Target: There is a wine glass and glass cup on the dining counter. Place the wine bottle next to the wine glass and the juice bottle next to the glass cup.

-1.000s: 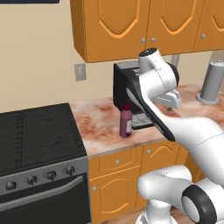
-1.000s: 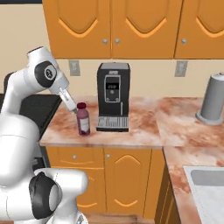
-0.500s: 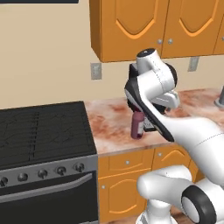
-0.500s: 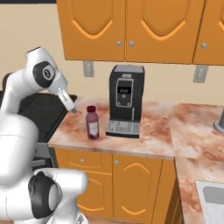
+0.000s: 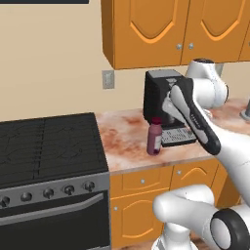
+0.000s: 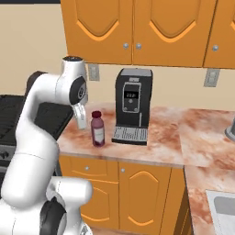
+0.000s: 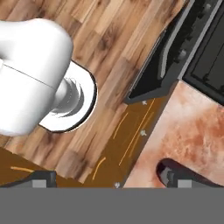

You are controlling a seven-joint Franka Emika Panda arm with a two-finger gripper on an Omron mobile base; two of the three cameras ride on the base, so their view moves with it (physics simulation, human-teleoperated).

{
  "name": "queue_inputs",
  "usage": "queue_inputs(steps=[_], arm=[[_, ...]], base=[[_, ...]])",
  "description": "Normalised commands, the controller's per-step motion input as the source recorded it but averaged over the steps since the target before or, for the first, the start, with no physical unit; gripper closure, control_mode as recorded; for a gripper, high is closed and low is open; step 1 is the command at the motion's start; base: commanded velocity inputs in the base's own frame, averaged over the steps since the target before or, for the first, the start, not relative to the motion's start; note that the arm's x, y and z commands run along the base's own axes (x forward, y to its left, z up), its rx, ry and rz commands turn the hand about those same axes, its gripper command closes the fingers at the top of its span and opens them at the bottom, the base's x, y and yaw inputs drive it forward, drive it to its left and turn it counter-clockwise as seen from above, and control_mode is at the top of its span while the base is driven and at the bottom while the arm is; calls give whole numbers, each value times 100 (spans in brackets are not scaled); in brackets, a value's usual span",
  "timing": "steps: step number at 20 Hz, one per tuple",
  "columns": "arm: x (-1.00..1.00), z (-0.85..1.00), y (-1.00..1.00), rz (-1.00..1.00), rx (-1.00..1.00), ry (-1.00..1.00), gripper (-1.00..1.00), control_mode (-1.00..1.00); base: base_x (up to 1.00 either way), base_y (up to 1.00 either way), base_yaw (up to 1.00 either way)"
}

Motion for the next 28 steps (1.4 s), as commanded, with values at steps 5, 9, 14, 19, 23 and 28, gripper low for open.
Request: queue_inputs(steps=[5, 9, 14, 19, 23, 28], arm=[[2, -33, -41, -23, 57, 0, -100, -100], [20, -17, -24, -28, 50, 3, -100, -100], [43, -4, -11, -29, 46, 5, -100, -100], [43, -7, 0, -27, 36, 4, -100, -100], [33, -28, 0, -16, 27, 11, -100, -100], [34, -26, 0, -8, 22, 4, -100, -100]], base=[[0, 0, 0], [0, 0, 0], [0, 0, 0], [0, 0, 0], [0, 0, 0], [0, 0, 0]])
